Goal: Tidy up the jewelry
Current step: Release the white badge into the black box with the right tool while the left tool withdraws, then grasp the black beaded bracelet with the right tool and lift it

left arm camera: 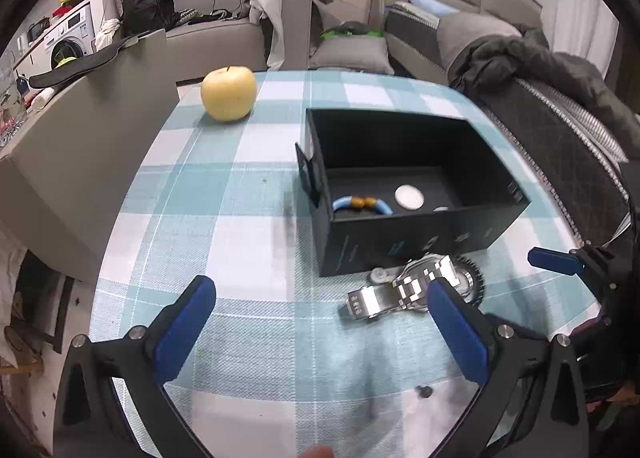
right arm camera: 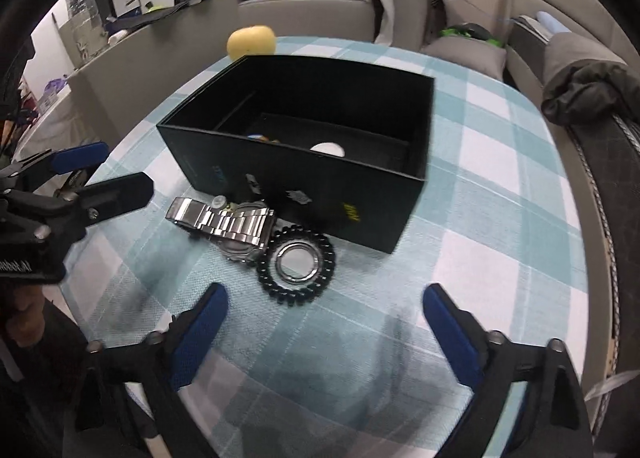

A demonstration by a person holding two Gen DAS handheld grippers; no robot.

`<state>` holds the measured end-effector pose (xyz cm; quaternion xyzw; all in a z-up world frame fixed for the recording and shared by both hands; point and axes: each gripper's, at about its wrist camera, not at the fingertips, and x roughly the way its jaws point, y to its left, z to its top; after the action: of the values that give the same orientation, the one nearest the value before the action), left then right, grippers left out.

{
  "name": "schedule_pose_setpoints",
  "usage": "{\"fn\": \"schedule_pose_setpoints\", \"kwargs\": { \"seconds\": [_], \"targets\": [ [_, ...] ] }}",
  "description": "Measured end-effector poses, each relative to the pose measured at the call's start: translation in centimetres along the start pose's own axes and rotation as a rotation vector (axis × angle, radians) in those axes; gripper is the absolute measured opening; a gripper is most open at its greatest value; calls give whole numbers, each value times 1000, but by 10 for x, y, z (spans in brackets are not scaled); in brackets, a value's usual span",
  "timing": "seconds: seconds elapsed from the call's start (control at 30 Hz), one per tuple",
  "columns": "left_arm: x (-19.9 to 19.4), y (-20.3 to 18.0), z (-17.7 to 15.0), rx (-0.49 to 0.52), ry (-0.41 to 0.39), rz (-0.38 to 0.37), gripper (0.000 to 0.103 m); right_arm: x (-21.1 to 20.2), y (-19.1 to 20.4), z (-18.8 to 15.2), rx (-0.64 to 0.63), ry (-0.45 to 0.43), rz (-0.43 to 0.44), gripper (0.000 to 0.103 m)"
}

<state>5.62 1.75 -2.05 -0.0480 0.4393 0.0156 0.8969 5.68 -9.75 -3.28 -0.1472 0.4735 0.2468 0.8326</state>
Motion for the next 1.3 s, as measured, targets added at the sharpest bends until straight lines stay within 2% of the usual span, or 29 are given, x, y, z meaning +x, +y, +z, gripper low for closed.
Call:
{"fn": "schedule_pose_setpoints", "kwargs": {
  "seconds": [0.03, 0.07, 0.3, 0.37, 0.5, 0.53, 0.6, 0.7, 0.73, 0.77, 0.83, 1.03, 1.3],
  "targets": [
    [1, 1, -1, -2, 5, -1, 102, 4, 1, 1, -9, 17, 2, 79],
    [0, 2, -2, -4, 6, -5, 102, 6, 2, 1, -13, 26, 2, 75],
    [-2, 7, -6, -12, 7, -6, 102, 17, 10, 2, -50, 57, -21, 71],
    [0, 9, -6, -18, 15, -9, 102, 22, 15, 2, -66, 63, -34, 62],
    [5, 11, -7, -28, 36, -12, 102, 24, 16, 3, -72, 79, -12, 60],
    [5, 11, -7, -29, 39, -13, 102, 23, 16, 2, -81, 95, 1, 53],
    [5, 10, -7, -23, 40, -15, 102, 19, 11, 1, -68, 118, 33, 51],
    [3, 9, -7, -13, 31, -10, 102, 4, -6, -1, -3, 96, 63, 51],
    [4, 9, -7, -13, 34, -6, 102, 4, -12, 0, 20, 97, 66, 49],
    [5, 9, -7, -14, 39, -6, 102, 6, -18, 2, 53, 114, 77, 40],
    [7, 8, -6, -15, 43, -11, 102, 12, -22, 4, 86, 142, 94, 31],
    [11, 7, -4, -8, 46, 2, 102, 18, -23, 16, 103, 135, 110, 27],
    [13, 8, -5, -4, 55, 2, 102, 27, -21, 20, 104, 142, 94, 10]
  ]
}}
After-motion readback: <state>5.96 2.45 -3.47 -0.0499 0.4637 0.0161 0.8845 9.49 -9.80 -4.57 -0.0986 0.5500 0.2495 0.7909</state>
